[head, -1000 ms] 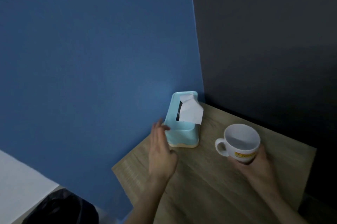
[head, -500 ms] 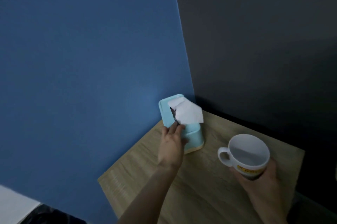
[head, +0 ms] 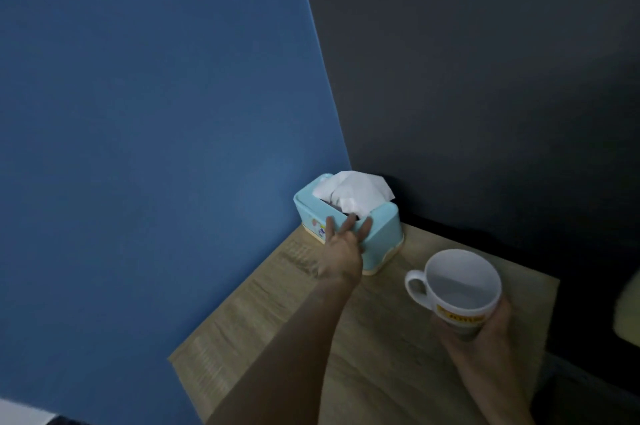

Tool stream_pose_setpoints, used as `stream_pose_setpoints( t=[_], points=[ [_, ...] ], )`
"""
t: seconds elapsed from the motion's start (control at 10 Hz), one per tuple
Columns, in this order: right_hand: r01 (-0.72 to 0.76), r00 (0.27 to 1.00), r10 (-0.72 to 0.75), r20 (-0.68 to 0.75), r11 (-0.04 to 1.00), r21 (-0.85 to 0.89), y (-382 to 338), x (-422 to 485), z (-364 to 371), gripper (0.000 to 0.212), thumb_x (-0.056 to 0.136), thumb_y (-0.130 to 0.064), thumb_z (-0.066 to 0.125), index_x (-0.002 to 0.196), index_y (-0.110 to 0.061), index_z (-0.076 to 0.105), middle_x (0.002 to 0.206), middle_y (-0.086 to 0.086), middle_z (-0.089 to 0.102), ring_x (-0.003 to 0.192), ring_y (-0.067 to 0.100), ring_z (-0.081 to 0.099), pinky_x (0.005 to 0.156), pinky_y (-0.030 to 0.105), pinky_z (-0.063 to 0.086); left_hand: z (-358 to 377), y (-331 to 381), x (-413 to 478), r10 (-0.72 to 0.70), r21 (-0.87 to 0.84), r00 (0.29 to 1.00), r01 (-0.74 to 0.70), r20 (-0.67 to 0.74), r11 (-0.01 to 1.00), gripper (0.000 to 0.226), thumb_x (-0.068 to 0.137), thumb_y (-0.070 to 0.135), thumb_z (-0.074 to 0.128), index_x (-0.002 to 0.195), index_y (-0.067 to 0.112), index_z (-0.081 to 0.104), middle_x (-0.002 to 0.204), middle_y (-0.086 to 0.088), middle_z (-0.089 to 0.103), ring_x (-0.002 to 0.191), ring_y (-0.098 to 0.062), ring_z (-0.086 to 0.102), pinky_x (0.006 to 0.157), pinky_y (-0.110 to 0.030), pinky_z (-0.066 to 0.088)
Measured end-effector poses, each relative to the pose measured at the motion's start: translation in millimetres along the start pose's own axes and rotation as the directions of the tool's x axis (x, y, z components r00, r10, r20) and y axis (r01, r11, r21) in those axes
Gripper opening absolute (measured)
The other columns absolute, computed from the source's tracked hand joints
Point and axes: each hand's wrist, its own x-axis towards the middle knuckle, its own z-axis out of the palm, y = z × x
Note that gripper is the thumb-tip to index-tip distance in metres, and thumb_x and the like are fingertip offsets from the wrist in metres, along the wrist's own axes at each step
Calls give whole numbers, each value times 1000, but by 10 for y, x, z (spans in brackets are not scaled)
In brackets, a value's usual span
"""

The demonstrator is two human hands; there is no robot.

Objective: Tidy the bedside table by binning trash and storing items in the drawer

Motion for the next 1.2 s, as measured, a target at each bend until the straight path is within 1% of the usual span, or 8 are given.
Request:
stream_pose_setpoints(
  t=[0.3,0.5,0.7,0.8,0.9,1.0,1.1,1.2],
  points=[
    [-19,999,15,-29,990,-140,-121,118,89,104,60,-4,81,142,-8,18,144,18,35,130,33,38,105,48,35,-28,13,82,-30,8,1000,30,1,1000,80,91,0,48,149,35,6,160,1,7,146,-36,-2,115,-45,24],
    [122,991,-99,92,951,-286,-175,367,266,96,61,-15,81,140,-10,26,138,14,44,124,26,45,100,40,40,10,-49,162,-31,24,999,32,-16,999,81,90,2,50,149,33,6,159,0,9,145,-37,0,116,-46,23],
    [210,977,-182,109,901,-380,-256,535,410,82,66,-28,79,132,-4,37,130,17,51,116,27,50,87,29,40,62,-79,284,-35,48,999,37,-35,998,79,91,3,47,149,34,4,160,-1,6,146,-37,-1,120,-43,11],
    [214,976,-205,74,828,-519,-236,609,526,86,66,-45,75,133,-6,37,131,17,51,119,32,47,95,43,39,58,-84,319,-41,44,999,41,-10,998,79,92,4,47,149,33,2,161,-2,2,146,-37,-4,120,-47,9],
    [203,975,-216,47,792,-576,-215,653,559,89,65,-53,71,134,-8,36,132,17,52,120,33,46,96,46,36,34,-59,299,-27,63,1000,27,1,998,76,94,6,47,149,32,1,160,-4,2,146,-37,-4,119,-49,7],
    [162,985,-165,49,788,-594,-195,651,576,106,55,-60,74,139,-13,30,140,13,46,127,30,41,101,44,32,-101,-117,281,11,-19,1000,-11,3,1000,72,95,11,43,150,29,-1,161,-5,1,147,-33,-3,119,-51,-1],
    [127,992,-112,60,802,-584,-216,671,555,118,48,-61,77,142,-14,25,144,12,41,131,29,37,104,45,29,-69,-161,36,-130,-218,968,82,-216,972,75,90,7,42,150,29,2,161,-1,3,147,-32,-1,119,-52,4],
    [89,996,-66,62,794,-602,-274,635,544,124,45,-58,80,144,-12,21,145,14,38,133,31,33,109,46,26,165,-136,-715,-216,-425,950,103,-226,899,85,80,3,42,149,32,1,161,0,2,148,-25,-1,119,-50,6]
  ],
)
